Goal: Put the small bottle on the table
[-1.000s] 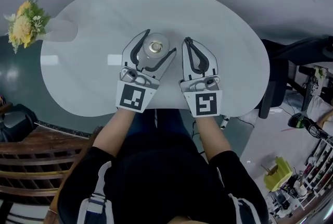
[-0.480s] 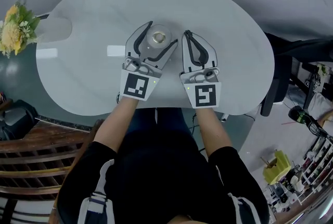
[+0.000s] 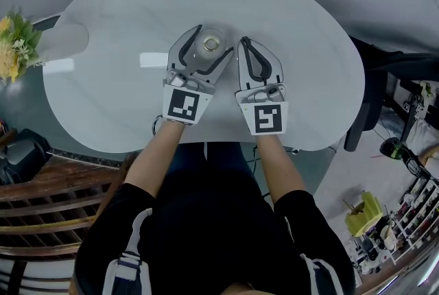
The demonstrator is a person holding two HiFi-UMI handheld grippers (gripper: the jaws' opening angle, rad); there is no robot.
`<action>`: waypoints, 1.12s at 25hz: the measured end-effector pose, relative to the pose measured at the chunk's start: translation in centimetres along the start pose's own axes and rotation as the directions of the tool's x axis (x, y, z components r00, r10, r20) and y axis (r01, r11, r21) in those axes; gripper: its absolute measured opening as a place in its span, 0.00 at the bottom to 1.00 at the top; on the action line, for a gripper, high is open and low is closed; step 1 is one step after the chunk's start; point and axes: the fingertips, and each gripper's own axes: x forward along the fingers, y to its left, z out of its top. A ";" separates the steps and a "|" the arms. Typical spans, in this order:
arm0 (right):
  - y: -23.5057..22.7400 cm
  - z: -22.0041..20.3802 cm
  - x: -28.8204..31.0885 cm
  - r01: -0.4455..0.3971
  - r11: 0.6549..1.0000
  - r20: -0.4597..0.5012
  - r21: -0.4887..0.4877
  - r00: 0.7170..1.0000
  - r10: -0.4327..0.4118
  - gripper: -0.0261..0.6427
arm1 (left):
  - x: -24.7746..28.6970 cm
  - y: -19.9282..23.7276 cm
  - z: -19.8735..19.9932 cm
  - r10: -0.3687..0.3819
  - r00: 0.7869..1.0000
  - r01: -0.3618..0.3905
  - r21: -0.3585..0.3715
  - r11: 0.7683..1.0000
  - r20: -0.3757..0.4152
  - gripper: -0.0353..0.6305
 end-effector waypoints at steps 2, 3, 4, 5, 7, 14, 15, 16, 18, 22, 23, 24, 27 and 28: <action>0.1 -0.5 0.3 -0.005 1.000 -0.019 0.008 1.000 0.005 0.07 | 0.2 0.0 -0.4 0.002 1.000 -0.002 -0.013 1.000 -0.013 0.56; 0.1 -0.9 0.4 -0.006 1.000 -0.031 0.014 0.999 0.007 0.07 | 0.4 0.1 -0.4 -0.002 1.000 0.002 -0.001 1.000 -0.009 0.56; 0.2 -1.2 0.6 -0.007 1.000 -0.043 0.020 0.999 0.007 0.07 | 0.6 0.1 -0.3 -0.008 1.000 0.008 0.019 1.000 -0.001 0.56; 0.1 -1.4 0.7 -0.006 1.000 -0.050 0.025 0.999 0.007 0.07 | 0.7 0.2 -0.3 -0.012 1.000 0.012 0.033 0.999 0.004 0.56; 0.0 -1.5 0.8 -0.004 0.999 -0.051 0.032 0.999 0.006 0.07 | 1.0 0.2 -0.4 -0.012 1.000 0.012 0.039 0.999 0.001 0.56; 0.0 -1.9 0.9 -0.004 0.999 -0.057 0.045 0.998 0.006 0.07 | 1.3 0.0 -1.5 -0.013 0.999 0.014 0.028 1.000 -0.035 0.56; 0.0 -1.9 0.9 -0.005 0.999 -0.055 0.045 0.998 0.007 0.07 | 1.3 0.0 -1.7 -0.013 0.999 0.014 0.026 1.000 -0.041 0.56; 0.0 -1.9 0.9 -0.005 0.999 -0.054 0.045 0.999 0.008 0.07 | 1.4 0.0 -1.8 -0.014 0.999 0.016 0.035 0.999 -0.045 0.56; 0.0 -2.0 0.9 -0.005 0.999 -0.055 0.048 0.998 0.008 0.07 | 1.5 0.0 -2.1 -0.018 0.998 0.020 0.046 0.999 -0.052 0.56; 0.1 -2.0 0.8 -0.008 0.999 -0.057 0.053 0.998 0.011 0.07 | 1.4 0.2 -2.5 -0.014 0.998 0.015 0.004 1.000 -0.060 0.56; 0.1 -2.0 0.8 -0.008 0.998 -0.056 0.054 0.998 0.011 0.07 | 1.5 0.2 -2.5 -0.015 0.998 0.015 0.000 1.000 -0.060 0.56; 0.1 -2.0 0.7 -0.009 0.998 -0.057 0.055 0.998 0.012 0.07 | 1.5 0.2 -2.5 -0.017 0.998 0.017 -0.001 1.000 -0.061 0.56; 0.1 -2.1 0.7 -0.011 0.998 -0.060 0.054 0.998 0.015 0.07 | 1.4 0.1 -2.6 -0.021 0.997 0.021 0.002 1.000 -0.072 0.56; 0.2 -2.0 0.7 -0.012 0.998 -0.060 0.055 0.998 0.015 0.07 | 1.4 0.1 -2.7 -0.020 0.997 0.021 0.004 1.000 -0.081 0.56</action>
